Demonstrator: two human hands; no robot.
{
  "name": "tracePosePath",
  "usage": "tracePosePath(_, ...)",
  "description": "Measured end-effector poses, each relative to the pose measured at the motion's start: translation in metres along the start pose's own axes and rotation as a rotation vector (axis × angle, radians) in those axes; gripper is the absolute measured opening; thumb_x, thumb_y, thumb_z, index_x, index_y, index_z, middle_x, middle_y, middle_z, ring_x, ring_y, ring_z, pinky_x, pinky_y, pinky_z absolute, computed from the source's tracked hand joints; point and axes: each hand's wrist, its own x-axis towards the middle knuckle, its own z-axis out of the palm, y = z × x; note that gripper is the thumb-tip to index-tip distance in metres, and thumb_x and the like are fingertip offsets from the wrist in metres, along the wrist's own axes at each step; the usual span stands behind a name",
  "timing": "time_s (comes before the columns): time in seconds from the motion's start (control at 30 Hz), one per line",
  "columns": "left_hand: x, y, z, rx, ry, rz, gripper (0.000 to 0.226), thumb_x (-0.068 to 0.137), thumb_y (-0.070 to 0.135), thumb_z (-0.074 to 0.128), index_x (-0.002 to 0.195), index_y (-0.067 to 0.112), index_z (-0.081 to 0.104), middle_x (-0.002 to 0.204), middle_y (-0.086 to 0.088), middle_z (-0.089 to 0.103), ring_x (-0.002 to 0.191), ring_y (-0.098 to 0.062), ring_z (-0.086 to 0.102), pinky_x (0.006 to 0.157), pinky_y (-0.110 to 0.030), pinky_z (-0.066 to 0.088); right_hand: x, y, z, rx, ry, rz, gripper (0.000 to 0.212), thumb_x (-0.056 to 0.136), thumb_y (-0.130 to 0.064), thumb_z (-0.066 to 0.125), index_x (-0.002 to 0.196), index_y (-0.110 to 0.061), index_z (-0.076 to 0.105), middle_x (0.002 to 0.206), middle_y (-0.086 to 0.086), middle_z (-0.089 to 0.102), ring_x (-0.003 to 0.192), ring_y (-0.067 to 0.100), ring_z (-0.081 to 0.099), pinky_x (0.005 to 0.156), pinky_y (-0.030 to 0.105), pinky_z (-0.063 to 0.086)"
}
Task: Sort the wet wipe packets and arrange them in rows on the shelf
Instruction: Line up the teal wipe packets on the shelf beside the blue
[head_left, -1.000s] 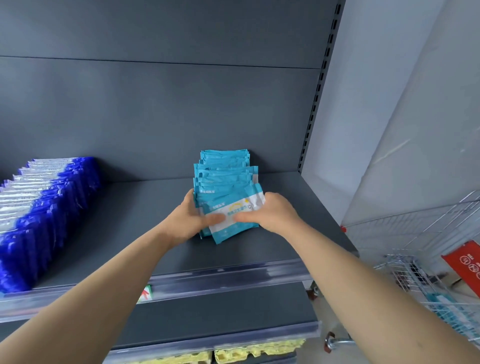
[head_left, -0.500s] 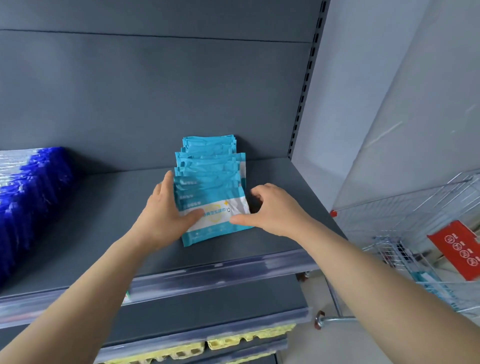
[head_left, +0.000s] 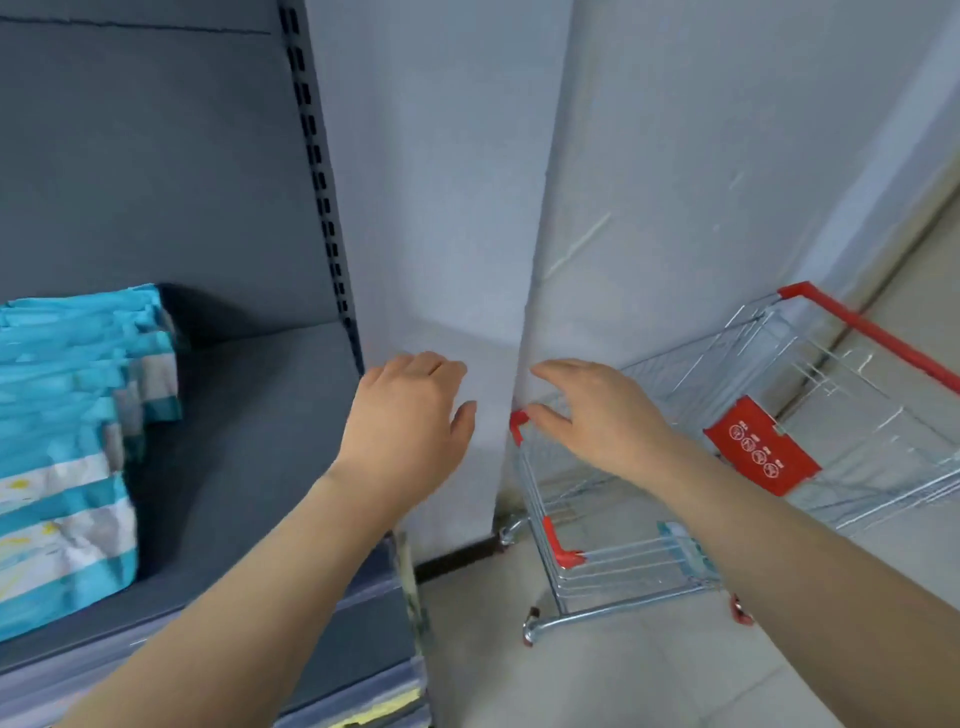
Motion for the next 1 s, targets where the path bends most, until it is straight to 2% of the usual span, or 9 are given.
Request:
tracePosePath(0.1,0.036,0.064,0.05,-0.007,-0.068,0.044,0.03,0.084,0.031,0.054,0.098,0.009,0.069,0.095,-0.007,0.069,0.086,-0.033,0.063,0.079,-0.039,0.048,-0.011,0.087,-0.004,-0.04,-0.055,0.061,0.047,0.095,-0.035,0.052,0.135,-0.011,0.052,0.138,0.008,0.054,0.125,0.025,0.05,0.102,0.034,0.041)
tracePosePath(0.2,0.067,0.115,0.105,-0.034,-0.174,0.058,0.024,0.084,0.03,0.056,0.093,0.011,0.068,0.091,-0.007,0.067,0.084,-0.034,0.062,0.077,-0.037,0.045,-0.016,0.17,-0.001,-0.068,-0.127,0.145,0.045,0.094,-0.032,0.052,0.134,-0.012,0.052,0.136,0.009,0.055,0.123,0.027,0.052,0.1,0.037,0.043)
tracePosePath(0.33,0.099,0.165,0.186,-0.057,-0.325,0.066,0.031,0.089,0.033,0.053,0.109,0.014,0.065,0.108,-0.006,0.065,0.103,-0.031,0.058,0.089,-0.038,0.042,-0.02,0.268,0.018,-0.075,-0.224,0.258,0.036,0.094,-0.033,0.05,0.121,-0.013,0.06,0.116,0.009,0.065,0.106,0.028,0.059,0.085,0.036,0.048)
tracePosePath(0.47,0.133,0.195,0.274,-0.027,-0.456,0.112,0.036,0.094,0.038,0.043,0.122,0.02,0.057,0.121,0.0,0.06,0.111,-0.023,0.053,0.096,-0.036,0.037,-0.015,0.358,0.056,-0.073,-0.323,0.332,0.038,0.096,-0.035,0.046,0.126,-0.014,0.056,0.119,0.008,0.064,0.106,0.024,0.059,0.091,0.037,0.048)
tracePosePath(0.6,0.168,0.216,0.366,-0.029,-0.553,0.13,0.036,0.096,0.038,0.041,0.124,0.021,0.056,0.12,0.001,0.06,0.111,-0.021,0.053,0.096,-0.036,0.038,0.002,0.441,0.104,-0.024,-0.416,0.414,0.039,0.096,-0.039,0.046,0.129,-0.02,0.057,0.118,0.003,0.064,0.098,0.018,0.057,0.089,0.034,0.046)
tracePosePath(0.7,0.187,0.23,0.441,-0.059,-0.634,0.137,0.035,0.095,0.037,0.04,0.121,0.021,0.057,0.115,0.0,0.062,0.106,-0.022,0.056,0.092,-0.036,0.04,0.011,0.505,0.152,0.034,-0.486,0.46,0.046,0.093,-0.047,0.043,0.123,-0.018,0.062,0.122,0.002,0.064,0.109,0.022,0.059,0.095,0.037,0.047)
tracePosePath(0.8,0.195,0.244,0.514,-0.072,-0.737,0.142,0.035,0.095,0.037,0.042,0.121,0.02,0.058,0.117,-0.002,0.061,0.108,-0.024,0.056,0.092,-0.037,0.042,0.011,0.558,0.198,0.066,-0.548,0.524,0.042,0.095,-0.035,0.052,0.129,-0.011,0.057,0.126,0.01,0.062,0.115,0.028,0.056,0.098,0.039,0.044)
tracePosePath(0.9,0.192,0.26,0.579,-0.097,-0.816,0.107,0.034,0.094,0.035,0.043,0.121,0.02,0.059,0.119,-0.003,0.061,0.111,-0.026,0.055,0.095,-0.039,0.043,0.011,0.601,0.244,0.13,-0.618,0.574,0.041,0.094,-0.03,0.057,0.126,-0.006,0.058,0.125,0.016,0.061,0.116,0.03,0.055,0.098,0.043,0.043)
tracePosePath(1.0,0.183,0.274,0.638,-0.093,-0.889,0.079,0.033,0.096,0.034,0.041,0.122,0.021,0.057,0.121,-0.003,0.06,0.112,-0.026,0.054,0.089,-0.036,0.042,0.011,0.634,0.292,0.215,-0.711,0.639,0.046,0.091,-0.031,0.062,0.129,-0.005,0.055,0.131,0.015,0.056,0.118,0.029,0.053,0.098,0.037,0.042)
